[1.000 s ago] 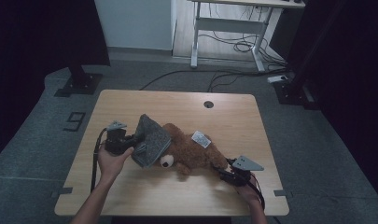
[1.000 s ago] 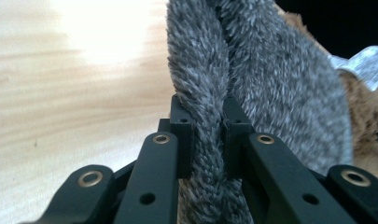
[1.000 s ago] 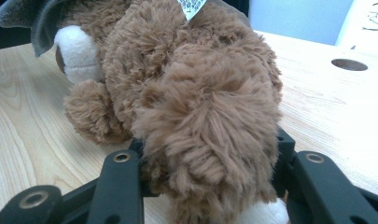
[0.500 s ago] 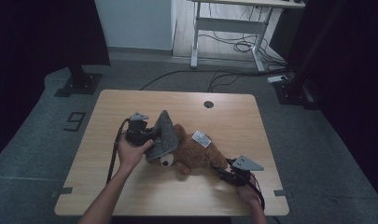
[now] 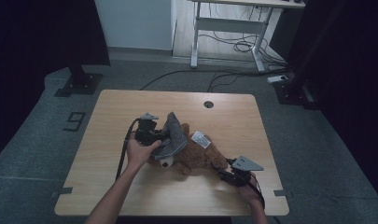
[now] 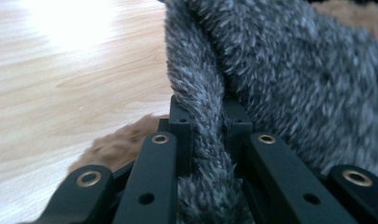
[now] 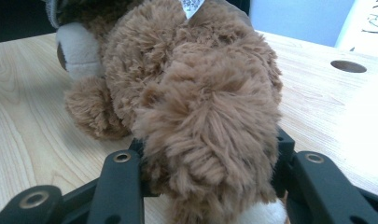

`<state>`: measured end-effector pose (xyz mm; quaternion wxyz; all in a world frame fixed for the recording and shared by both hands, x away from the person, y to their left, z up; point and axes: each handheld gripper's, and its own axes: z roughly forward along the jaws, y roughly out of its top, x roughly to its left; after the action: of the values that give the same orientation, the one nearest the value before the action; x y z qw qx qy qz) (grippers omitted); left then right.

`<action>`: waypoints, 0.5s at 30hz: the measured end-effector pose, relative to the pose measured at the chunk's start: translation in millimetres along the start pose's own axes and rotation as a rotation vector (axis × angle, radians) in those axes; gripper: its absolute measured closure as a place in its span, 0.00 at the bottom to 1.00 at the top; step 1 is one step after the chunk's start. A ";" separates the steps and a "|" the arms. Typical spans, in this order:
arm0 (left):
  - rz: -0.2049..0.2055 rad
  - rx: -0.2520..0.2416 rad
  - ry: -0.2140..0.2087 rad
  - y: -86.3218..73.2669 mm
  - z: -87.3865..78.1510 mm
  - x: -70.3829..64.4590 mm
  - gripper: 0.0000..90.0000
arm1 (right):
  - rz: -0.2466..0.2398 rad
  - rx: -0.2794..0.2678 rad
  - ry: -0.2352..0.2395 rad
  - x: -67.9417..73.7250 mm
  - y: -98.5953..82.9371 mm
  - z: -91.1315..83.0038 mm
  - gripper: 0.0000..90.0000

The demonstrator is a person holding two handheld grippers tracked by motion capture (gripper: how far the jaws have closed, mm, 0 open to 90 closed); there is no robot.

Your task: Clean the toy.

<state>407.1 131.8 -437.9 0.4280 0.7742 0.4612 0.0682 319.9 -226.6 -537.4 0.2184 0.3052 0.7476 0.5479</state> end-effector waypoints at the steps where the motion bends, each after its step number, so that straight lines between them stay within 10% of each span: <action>1: -0.006 -0.001 0.004 -1.8 -2.5 3.6 0.87 | -0.001 0.001 -0.002 -0.1 0.0 -0.1 0.60; 15: -0.052 -0.007 0.067 -29.0 -38.0 41.1 0.87 | -0.006 0.006 -0.011 -0.3 -0.1 -0.8 0.60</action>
<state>392.3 192.4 -447.2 0.4169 0.7576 0.4950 0.0846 319.6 -227.3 -537.2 0.2233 0.3063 0.7490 0.5434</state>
